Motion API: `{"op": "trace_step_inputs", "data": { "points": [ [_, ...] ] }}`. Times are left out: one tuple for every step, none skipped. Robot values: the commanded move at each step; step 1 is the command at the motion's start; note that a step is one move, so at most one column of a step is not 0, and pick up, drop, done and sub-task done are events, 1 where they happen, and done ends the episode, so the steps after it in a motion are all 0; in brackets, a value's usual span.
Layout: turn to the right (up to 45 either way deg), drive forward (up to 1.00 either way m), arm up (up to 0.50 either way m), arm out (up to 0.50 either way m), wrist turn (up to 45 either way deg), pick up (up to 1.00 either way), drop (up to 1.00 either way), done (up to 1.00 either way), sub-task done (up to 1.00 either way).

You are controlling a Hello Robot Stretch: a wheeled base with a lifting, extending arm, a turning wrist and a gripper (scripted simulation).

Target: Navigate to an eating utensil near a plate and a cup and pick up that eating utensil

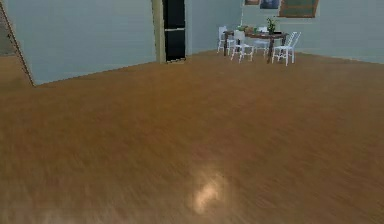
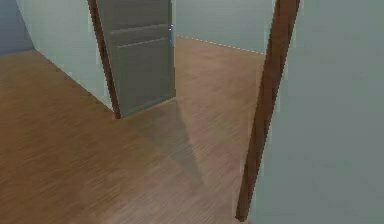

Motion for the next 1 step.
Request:
{"op": "trace_step_inputs", "data": {
  "points": [
    [0.0,0.25,0.00,0.00,0.0,0.00,0.00,0.00,0.00]
  ]
}}
